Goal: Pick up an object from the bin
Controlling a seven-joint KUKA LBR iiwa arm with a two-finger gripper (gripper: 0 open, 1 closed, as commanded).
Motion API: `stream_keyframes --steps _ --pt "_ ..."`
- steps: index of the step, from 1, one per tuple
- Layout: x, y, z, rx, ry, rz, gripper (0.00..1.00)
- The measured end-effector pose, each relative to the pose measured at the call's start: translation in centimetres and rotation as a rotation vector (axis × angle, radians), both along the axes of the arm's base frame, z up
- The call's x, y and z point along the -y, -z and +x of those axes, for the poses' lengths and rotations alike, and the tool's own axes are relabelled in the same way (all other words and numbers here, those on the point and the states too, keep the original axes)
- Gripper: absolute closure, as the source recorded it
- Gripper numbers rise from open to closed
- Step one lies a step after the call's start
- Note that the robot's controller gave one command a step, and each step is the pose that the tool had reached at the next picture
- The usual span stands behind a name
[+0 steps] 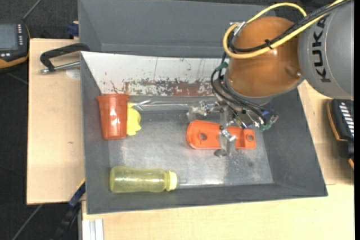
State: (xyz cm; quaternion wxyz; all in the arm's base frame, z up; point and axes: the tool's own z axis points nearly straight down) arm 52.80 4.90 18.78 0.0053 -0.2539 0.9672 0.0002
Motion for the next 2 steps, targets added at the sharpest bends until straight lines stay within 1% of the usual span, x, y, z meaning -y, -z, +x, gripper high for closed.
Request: stream_keyframes --steps 1,2 --pt "1.5 -3.4 -1.7 -0.013 0.022 0.003 0.0" --pt "0.2 -4.2 0.1 0.001 0.187 0.005 0.0"
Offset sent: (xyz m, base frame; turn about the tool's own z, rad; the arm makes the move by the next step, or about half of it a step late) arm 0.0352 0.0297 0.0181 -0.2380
